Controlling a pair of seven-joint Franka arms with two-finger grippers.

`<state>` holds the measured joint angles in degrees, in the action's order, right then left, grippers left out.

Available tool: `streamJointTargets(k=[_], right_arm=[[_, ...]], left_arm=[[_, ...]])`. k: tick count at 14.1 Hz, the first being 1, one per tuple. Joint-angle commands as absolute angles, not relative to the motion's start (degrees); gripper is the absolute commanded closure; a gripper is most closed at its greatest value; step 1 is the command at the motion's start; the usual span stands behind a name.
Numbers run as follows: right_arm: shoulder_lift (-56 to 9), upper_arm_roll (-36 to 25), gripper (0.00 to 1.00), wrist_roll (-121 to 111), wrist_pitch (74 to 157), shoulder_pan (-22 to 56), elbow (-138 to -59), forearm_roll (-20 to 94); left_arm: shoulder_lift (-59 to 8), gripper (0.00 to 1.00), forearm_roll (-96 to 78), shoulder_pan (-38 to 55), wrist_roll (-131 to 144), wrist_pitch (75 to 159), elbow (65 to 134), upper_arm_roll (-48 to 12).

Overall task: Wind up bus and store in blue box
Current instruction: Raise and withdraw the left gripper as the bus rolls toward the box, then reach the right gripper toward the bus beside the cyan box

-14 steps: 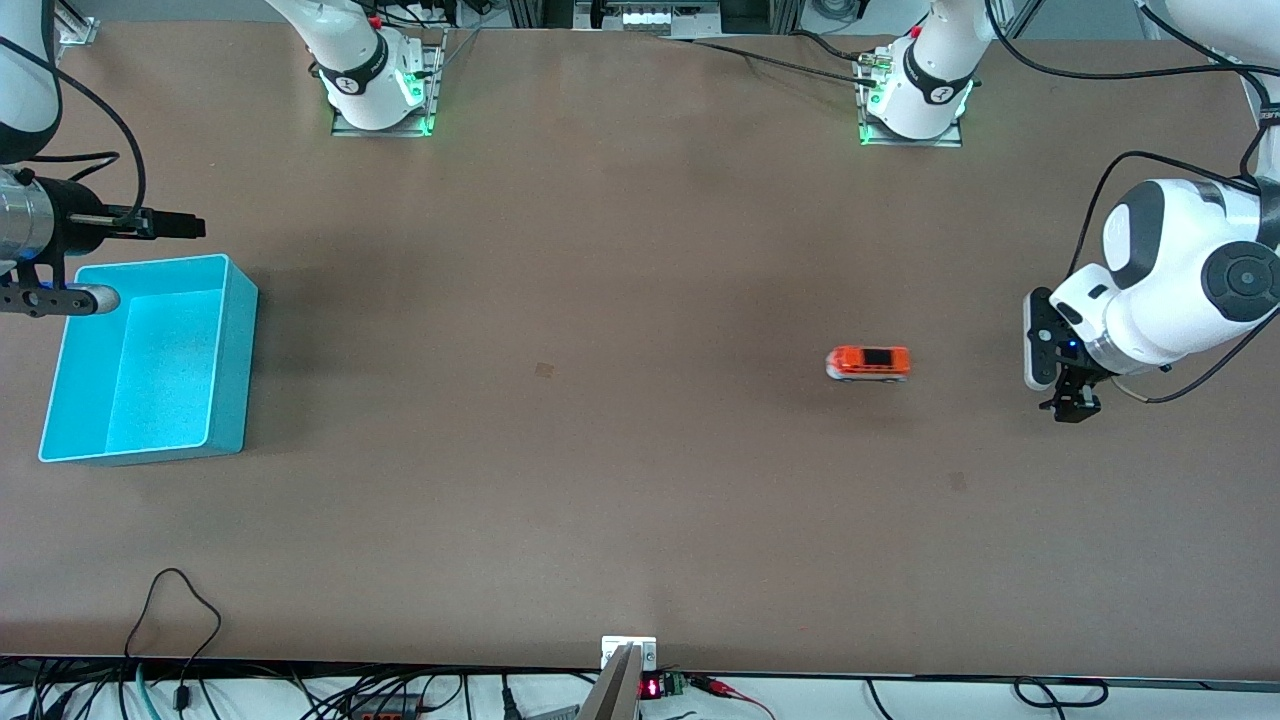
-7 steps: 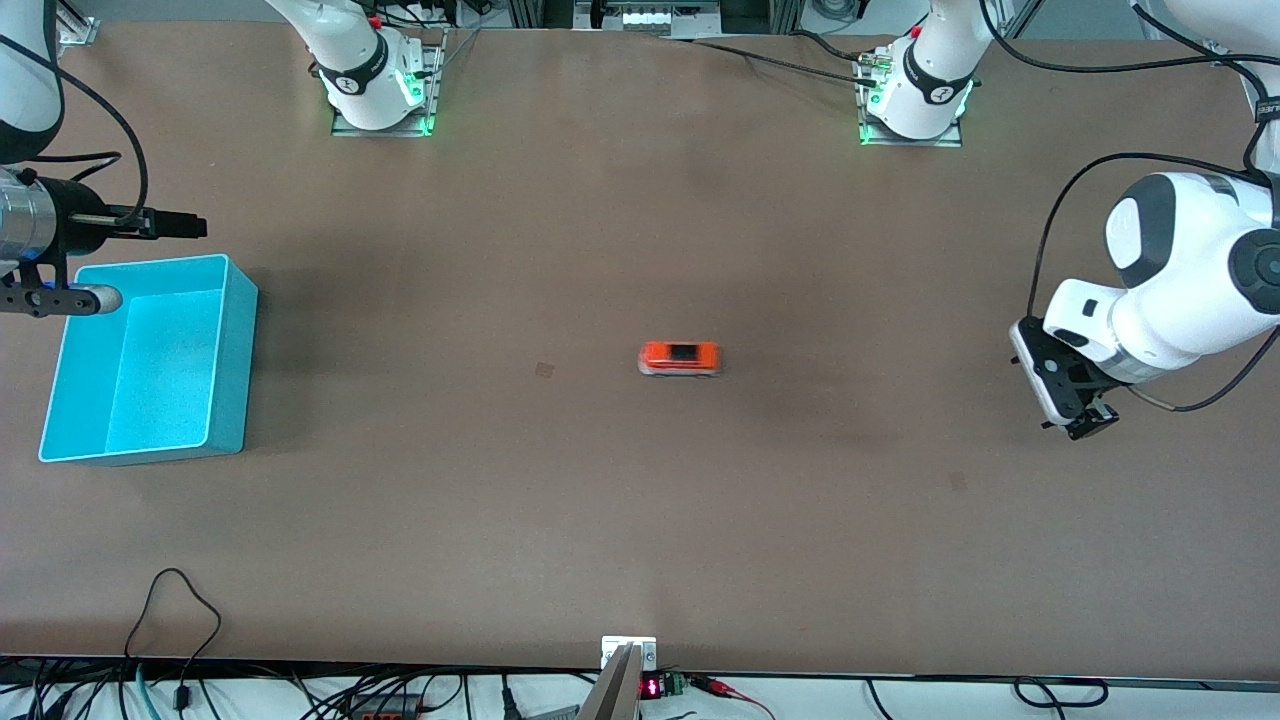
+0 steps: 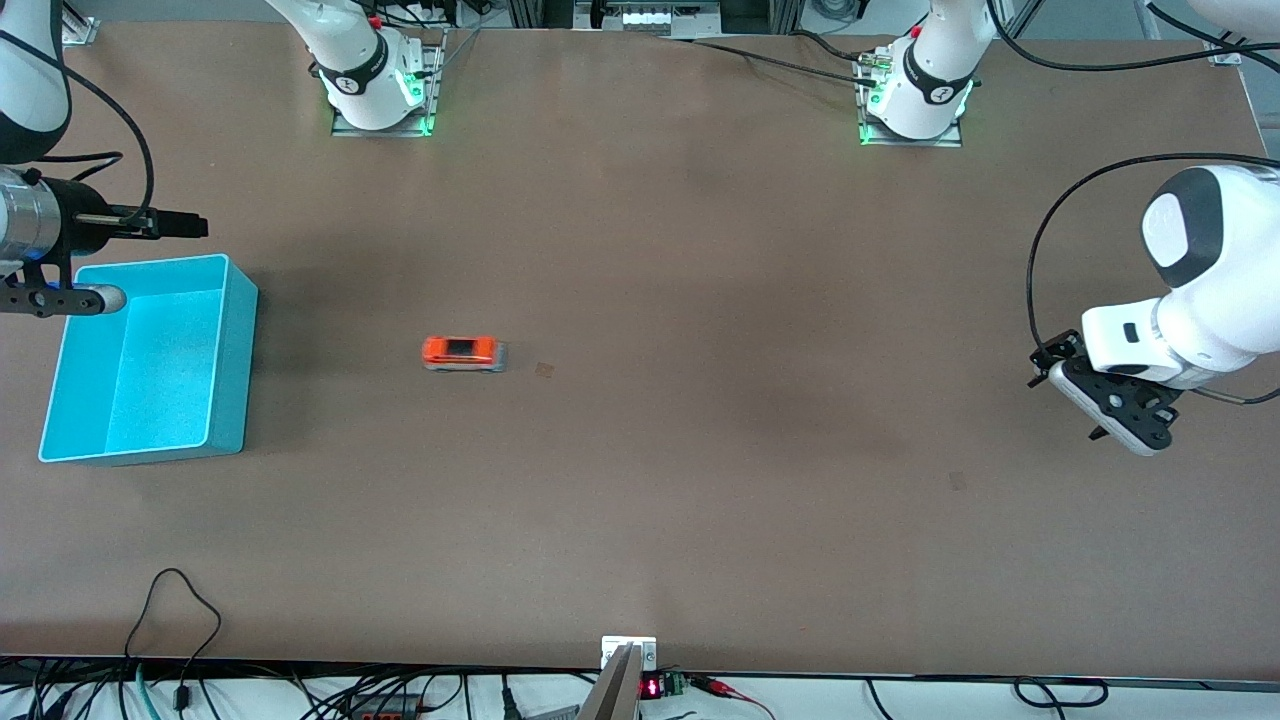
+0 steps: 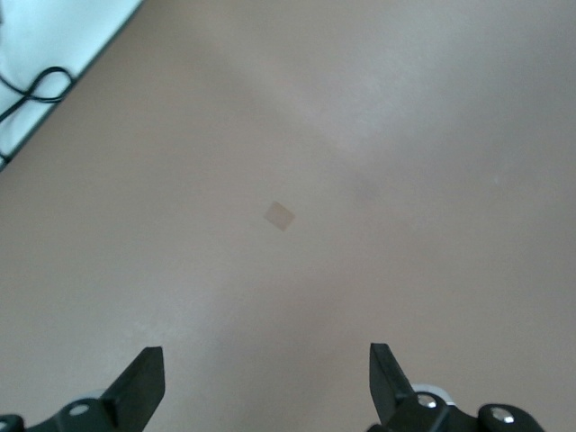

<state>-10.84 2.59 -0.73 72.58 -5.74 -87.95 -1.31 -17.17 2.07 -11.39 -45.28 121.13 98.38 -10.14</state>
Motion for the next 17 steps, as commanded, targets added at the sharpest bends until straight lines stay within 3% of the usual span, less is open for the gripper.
streamJointTargets(k=[1, 4, 8, 13, 17], right_arm=[[-10.02, 2.90, 0.00, -1.32, 72.42, -5.19, -88.42, -3.24], [-10.02, 2.90, 0.00, -1.14, 72.25, -4.22, -88.42, -4.75], [-10.02, 2.90, 0.00, -1.32, 72.16, -4.31, -88.42, -4.66], [-10.02, 2.90, 0.00, -1.32, 72.16, -4.31, -88.51, -4.57], [-10.02, 2.90, 0.00, -1.23, 72.07, -4.31, -88.51, -4.31]], left_arm=[[-17.32, 0.00, 0.53, -8.09, -38.61, 117.95, 95.36, -5.98], [-16.62, 0.00, 0.53, -7.91, -29.40, 116.20, 92.47, -5.54], [-16.52, 0.00, 0.53, -5.11, -17.68, 107.85, 85.09, -1.24], [-15.48, 0.00, -5.36, -1.94, -6.97, 100.75, 82.01, 3.60], [-10.90, 0.00, -4.75, -1.84, -0.45, 94.50, 82.27, 2.47]])
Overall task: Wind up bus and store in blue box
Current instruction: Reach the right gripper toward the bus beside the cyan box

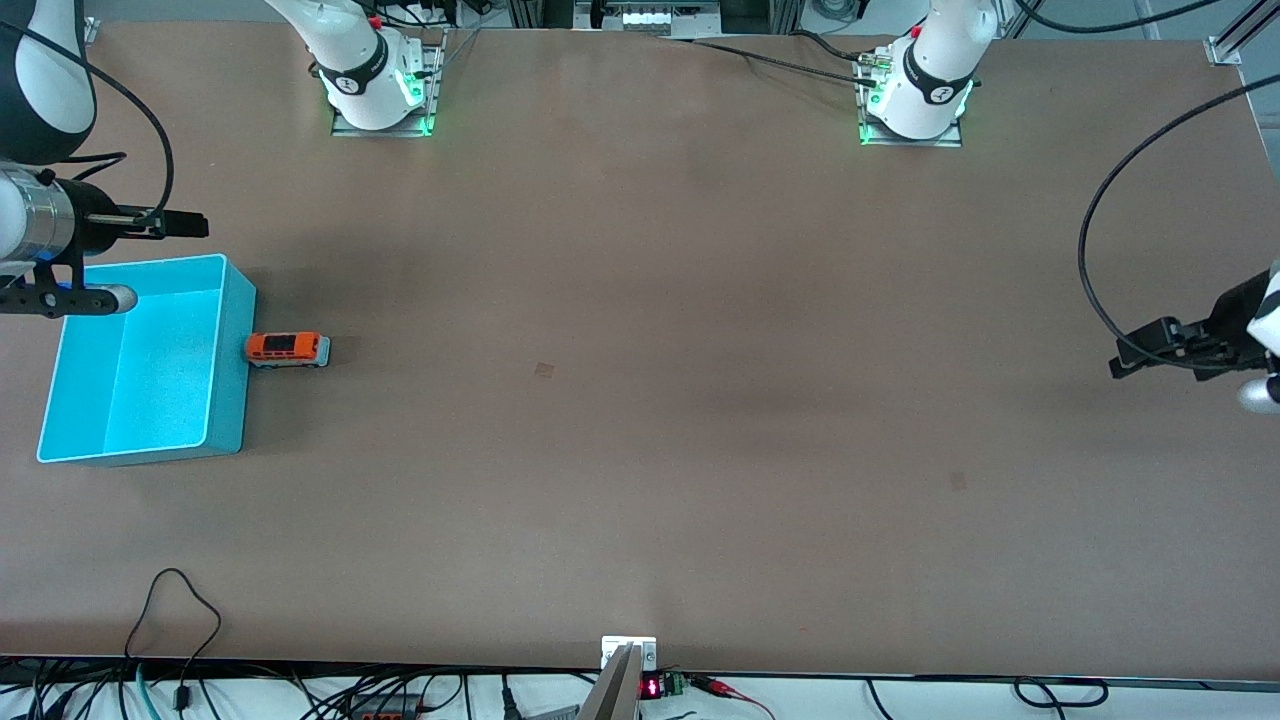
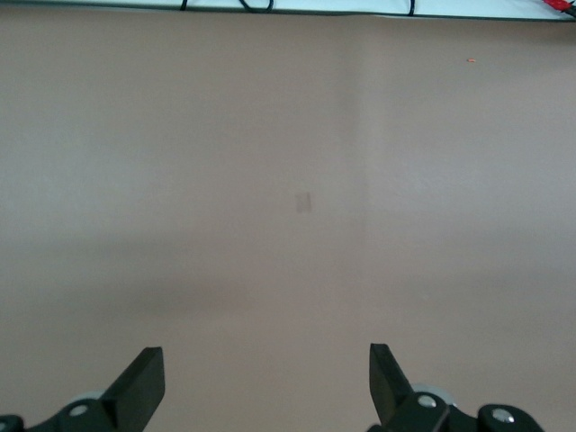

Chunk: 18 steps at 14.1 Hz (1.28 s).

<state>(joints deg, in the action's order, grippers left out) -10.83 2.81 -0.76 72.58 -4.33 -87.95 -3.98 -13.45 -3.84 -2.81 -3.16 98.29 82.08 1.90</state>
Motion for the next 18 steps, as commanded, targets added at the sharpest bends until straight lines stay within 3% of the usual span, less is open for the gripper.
streamJointTargets(k=[1, 5, 8, 18], right_arm=[[-10.02, 2.90, 0.00, -1.23, 71.98, -4.22, -88.51, -4.22], [-10.02, 2.99, 0.00, -1.14, 71.63, -4.13, -88.42, -3.52], [-10.02, 2.99, 0.00, -1.23, 72.16, -4.22, -88.33, -2.38], [-9.76, 2.90, 0.00, -1.67, 74.43, -2.63, -88.24, -1.67]], left_arm=[[-9.85, 0.00, -4.66, -2.02, -0.44, 94.05, 82.87, 1.85], [-7.48, 0.00, -4.39, -1.85, 1.93, 95.09, 86.29, 1.58], [-3.79, 0.00, -3.26, -1.93, 1.93, 100.54, 92.44, 0.62], [-2.11, 0.00, -3.61, -2.20, 3.87, 99.05, 93.43, 0.62]])
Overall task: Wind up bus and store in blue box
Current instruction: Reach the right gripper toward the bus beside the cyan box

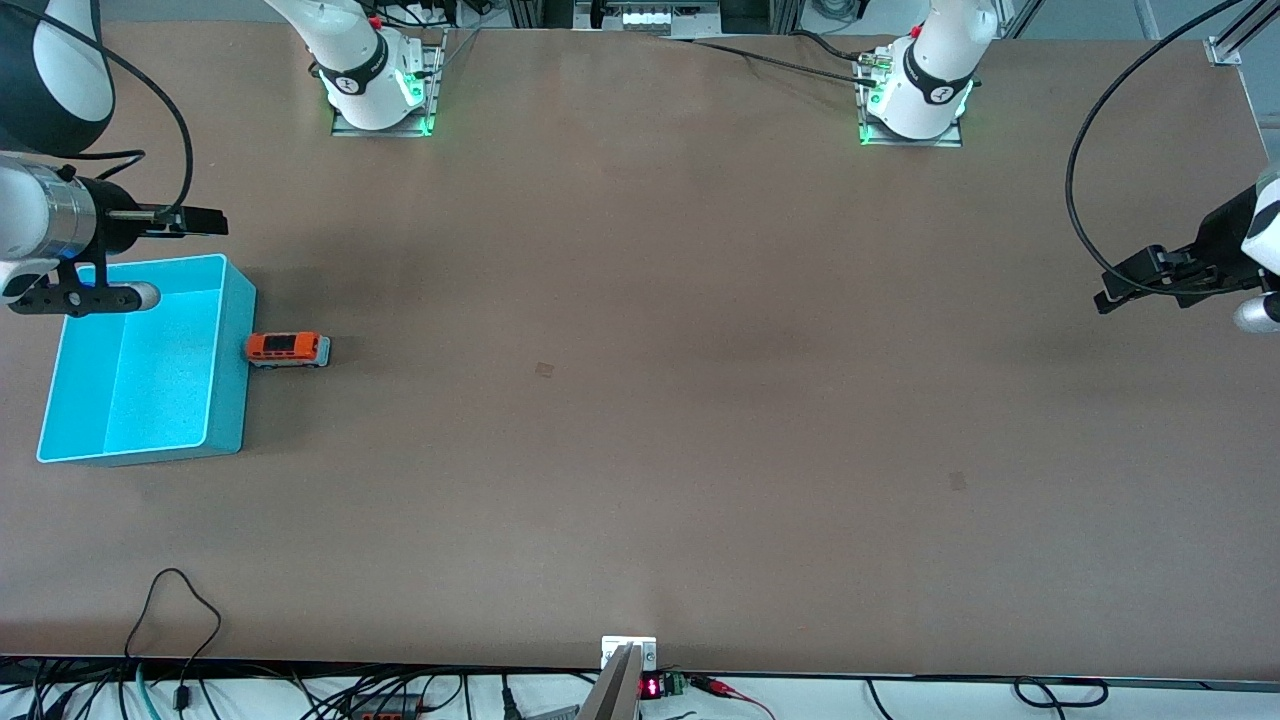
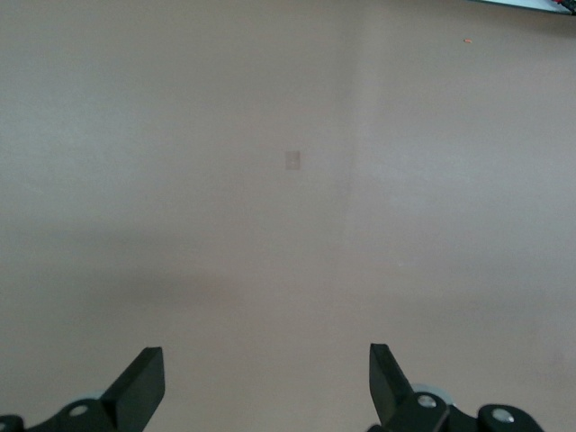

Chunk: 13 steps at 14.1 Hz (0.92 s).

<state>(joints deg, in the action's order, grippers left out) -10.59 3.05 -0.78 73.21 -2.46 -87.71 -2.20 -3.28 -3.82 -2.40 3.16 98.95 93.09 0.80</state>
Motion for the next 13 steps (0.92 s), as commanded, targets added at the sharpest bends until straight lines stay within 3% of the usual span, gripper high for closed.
streamJointTargets(k=[1, 3, 7, 13], right_arm=[[-9.76, 2.99, 0.00, -2.71, 74.97, -2.64, -88.42, -1.67], [-9.41, 3.25, 0.00, -3.43, 77.86, -2.29, -90.69, -1.84], [-6.59, 4.39, 0.00, -13.34, 90.51, -4.48, -102.37, -2.11], [-7.47, 4.39, 0.00, -27.82, 99.13, -7.90, -110.46, -5.18]], left_arm=[[-2.02, 0.00, -3.17, -1.85, 3.87, 98.36, 93.43, 0.09], [-2.02, 0.00, -1.42, -2.02, 3.26, 97.91, 93.34, -0.44], [-1.32, 0.00, -1.32, -2.29, 2.11, 97.12, 93.60, -0.70], [-1.32, 0.00, -1.32, -2.37, 1.93, 95.98, 93.52, -0.79]])
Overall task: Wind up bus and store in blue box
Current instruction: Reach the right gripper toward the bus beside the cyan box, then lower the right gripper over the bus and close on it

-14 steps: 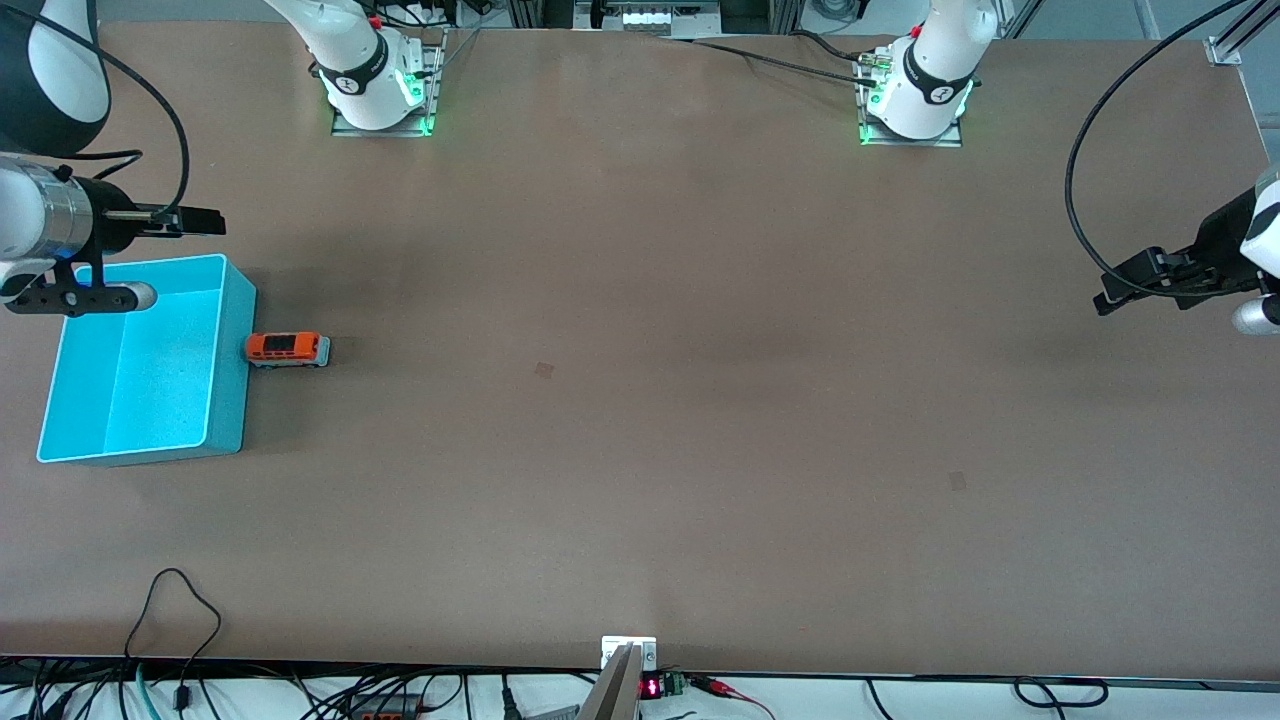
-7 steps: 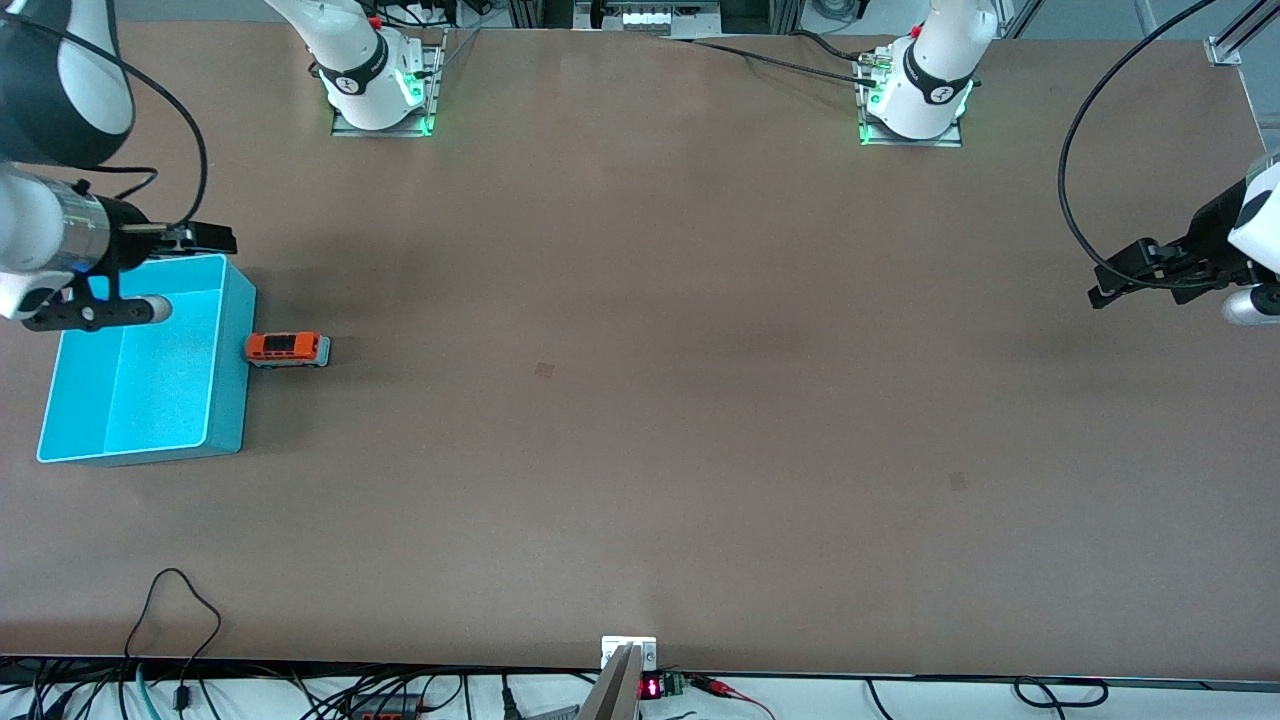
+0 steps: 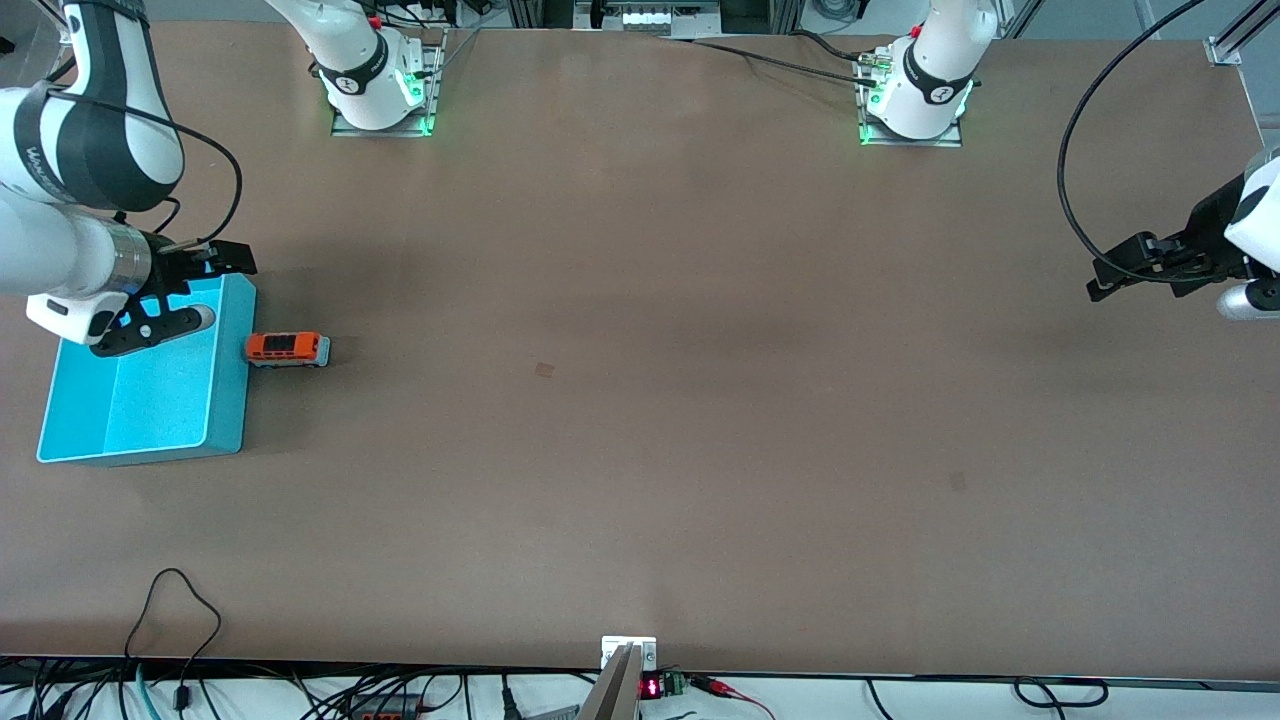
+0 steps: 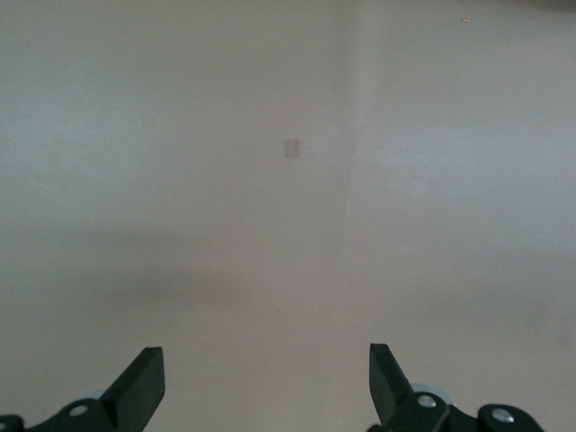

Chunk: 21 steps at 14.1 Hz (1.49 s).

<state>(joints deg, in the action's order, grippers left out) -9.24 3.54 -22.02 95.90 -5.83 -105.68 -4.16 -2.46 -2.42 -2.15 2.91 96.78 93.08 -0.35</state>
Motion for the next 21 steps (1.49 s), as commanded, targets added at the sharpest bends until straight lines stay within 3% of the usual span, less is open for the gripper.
streamJointTargets(k=[1, 14, 21], right_arm=[[-7.91, 4.39, 0.00, -31.86, 100.97, -8.52, -111.61, -5.19], [-14.15, 4.39, 0.00, -73.98, 121.54, -11.07, -116.45, -8.00], [-16.17, 4.39, 0.00, -81.82, 129.45, -10.90, -120.32, -8.00]], left_arm=[[-1.32, 0.00, -1.32, -2.37, 1.93, 96.06, 93.43, -0.79], [-1.67, 0.00, -1.32, -2.64, 1.93, 96.50, 93.34, -0.53], [-1.76, 0.00, -1.32, -2.64, 1.93, 96.68, 93.25, -0.53]])
